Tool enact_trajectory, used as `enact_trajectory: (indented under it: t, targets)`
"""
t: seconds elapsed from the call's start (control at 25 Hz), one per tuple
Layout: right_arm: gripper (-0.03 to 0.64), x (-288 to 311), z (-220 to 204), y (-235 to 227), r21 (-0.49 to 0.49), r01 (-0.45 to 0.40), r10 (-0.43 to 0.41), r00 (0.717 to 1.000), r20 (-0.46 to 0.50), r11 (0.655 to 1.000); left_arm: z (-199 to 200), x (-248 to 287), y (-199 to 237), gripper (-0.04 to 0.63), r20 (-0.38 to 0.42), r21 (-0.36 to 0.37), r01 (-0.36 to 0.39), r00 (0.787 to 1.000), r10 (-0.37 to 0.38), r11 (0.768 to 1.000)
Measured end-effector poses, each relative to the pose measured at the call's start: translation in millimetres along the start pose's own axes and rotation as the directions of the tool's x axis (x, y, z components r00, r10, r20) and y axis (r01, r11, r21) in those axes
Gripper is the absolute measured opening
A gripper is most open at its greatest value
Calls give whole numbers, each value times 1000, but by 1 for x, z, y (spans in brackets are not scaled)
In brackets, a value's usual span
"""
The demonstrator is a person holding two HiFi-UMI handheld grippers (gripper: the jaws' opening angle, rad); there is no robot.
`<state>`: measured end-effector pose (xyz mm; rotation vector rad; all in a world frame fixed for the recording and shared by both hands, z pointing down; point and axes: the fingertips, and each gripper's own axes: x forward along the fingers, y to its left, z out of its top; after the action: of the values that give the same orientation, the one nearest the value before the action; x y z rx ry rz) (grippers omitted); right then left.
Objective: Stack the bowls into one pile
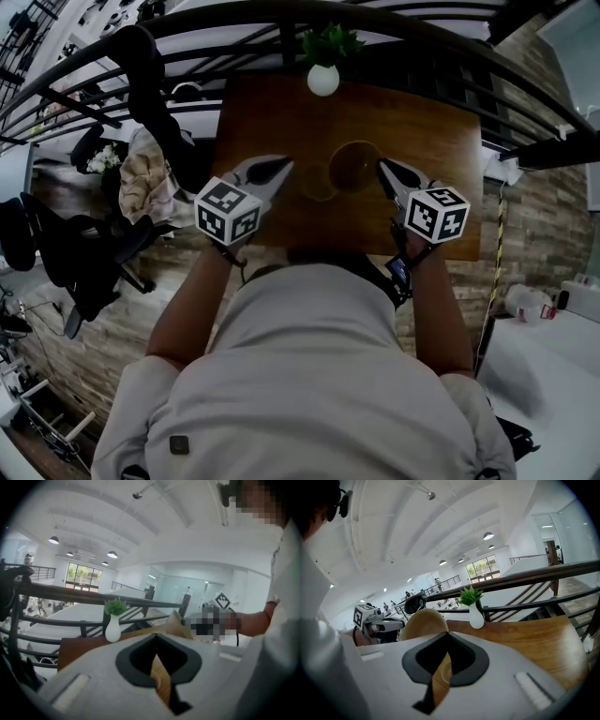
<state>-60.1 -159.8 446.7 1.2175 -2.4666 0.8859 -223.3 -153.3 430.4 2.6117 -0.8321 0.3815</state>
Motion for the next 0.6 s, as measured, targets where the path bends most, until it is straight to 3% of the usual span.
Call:
enact_trajectory:
  t: [0.6]
  targets:
    - [14, 61, -17, -28, 26, -66, 69, 988, -136, 997, -22, 37, 38, 5, -32, -66, -42, 999, 40, 997]
